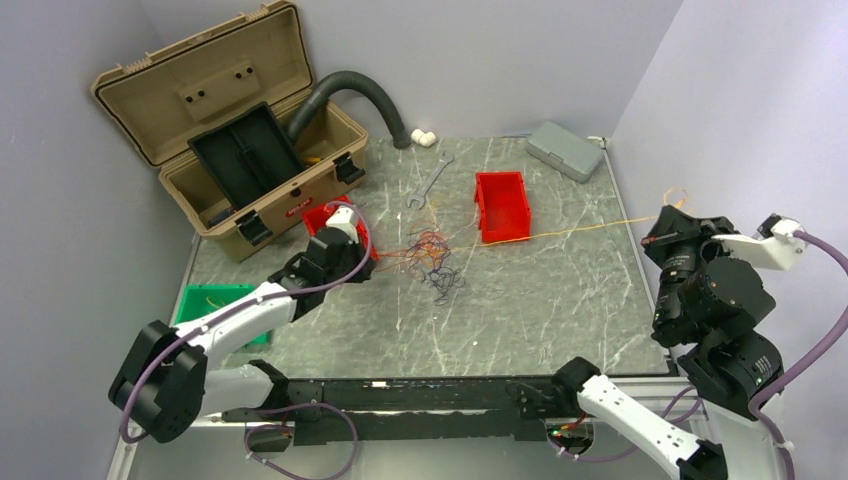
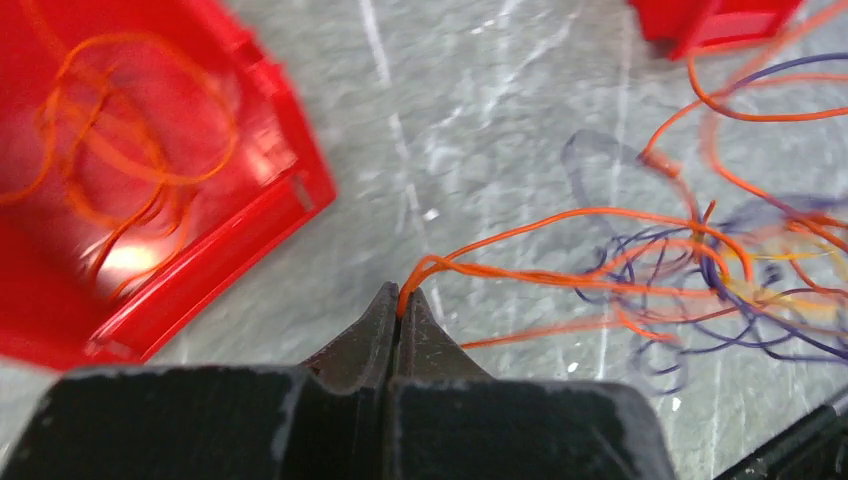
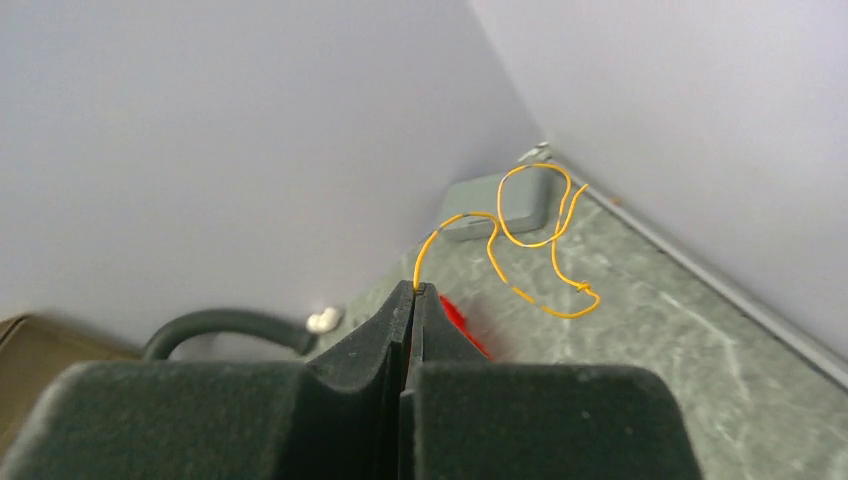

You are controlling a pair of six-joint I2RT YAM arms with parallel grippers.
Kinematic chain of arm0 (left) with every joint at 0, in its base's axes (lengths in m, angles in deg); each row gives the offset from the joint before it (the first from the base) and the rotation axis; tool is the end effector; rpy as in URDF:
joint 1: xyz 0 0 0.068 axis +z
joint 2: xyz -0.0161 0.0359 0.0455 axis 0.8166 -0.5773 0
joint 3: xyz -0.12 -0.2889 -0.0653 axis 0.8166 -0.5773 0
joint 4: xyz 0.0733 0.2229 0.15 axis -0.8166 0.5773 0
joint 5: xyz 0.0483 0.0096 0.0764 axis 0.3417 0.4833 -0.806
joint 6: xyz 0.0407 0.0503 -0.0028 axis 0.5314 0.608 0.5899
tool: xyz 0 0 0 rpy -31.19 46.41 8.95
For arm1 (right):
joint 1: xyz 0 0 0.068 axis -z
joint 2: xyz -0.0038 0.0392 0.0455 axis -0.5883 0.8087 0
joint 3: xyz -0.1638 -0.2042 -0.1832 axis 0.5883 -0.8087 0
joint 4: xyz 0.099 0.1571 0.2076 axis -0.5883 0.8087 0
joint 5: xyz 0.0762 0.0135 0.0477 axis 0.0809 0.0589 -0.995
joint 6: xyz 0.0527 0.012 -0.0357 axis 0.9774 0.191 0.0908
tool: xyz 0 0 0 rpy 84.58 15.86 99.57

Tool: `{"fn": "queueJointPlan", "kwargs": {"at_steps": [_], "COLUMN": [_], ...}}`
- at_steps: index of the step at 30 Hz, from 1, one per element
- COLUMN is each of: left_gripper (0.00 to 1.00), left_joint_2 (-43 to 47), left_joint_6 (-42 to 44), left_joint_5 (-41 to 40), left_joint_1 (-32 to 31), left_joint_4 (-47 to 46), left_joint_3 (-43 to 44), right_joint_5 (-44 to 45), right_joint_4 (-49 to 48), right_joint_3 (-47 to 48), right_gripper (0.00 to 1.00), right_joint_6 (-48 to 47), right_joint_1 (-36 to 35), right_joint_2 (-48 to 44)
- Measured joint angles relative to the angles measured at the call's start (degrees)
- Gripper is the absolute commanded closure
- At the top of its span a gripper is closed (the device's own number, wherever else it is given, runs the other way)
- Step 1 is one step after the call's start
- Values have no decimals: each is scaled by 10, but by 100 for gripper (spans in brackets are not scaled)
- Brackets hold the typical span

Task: Untangle the cables
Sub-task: Untie the cable.

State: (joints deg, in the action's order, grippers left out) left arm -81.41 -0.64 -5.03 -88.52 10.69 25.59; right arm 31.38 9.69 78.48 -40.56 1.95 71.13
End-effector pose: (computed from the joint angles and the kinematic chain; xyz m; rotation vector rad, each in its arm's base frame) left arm 0.2226 -0.1486 0.2415 0.0616 2.1689 -0.6580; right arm 0.0329 -0.0285 0.5273 0.7245 1.3589 0.1624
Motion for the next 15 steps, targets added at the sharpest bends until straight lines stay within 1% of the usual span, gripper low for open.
{"fn": "queueJointPlan", "kwargs": {"at_steps": [4,7,11,15], "left_gripper": [100,100,100,100], "left_joint_2": [31,54,74,99], "left_joint_6": [-24,-32,-33,-18], "left_joint_5": [-51,-76,-90,-78], "left_joint_1": [7,9,10,10], "left_joint_4": [70,101,133,139], "left_joint_3": [-6,-17,-25,-25], "right_joint_5": [68,83,68,10], "right_joint_4": [16,15,24,45], "right_joint_3": [-3,-13,-19,-47], "right_gripper": [100,100,100,100], "right_joint_6": [-3,-10,-7,10], "right_joint_1": [-1,-1,-1,-1], "right_joint_2": [-15,-36,-38,-23]}}
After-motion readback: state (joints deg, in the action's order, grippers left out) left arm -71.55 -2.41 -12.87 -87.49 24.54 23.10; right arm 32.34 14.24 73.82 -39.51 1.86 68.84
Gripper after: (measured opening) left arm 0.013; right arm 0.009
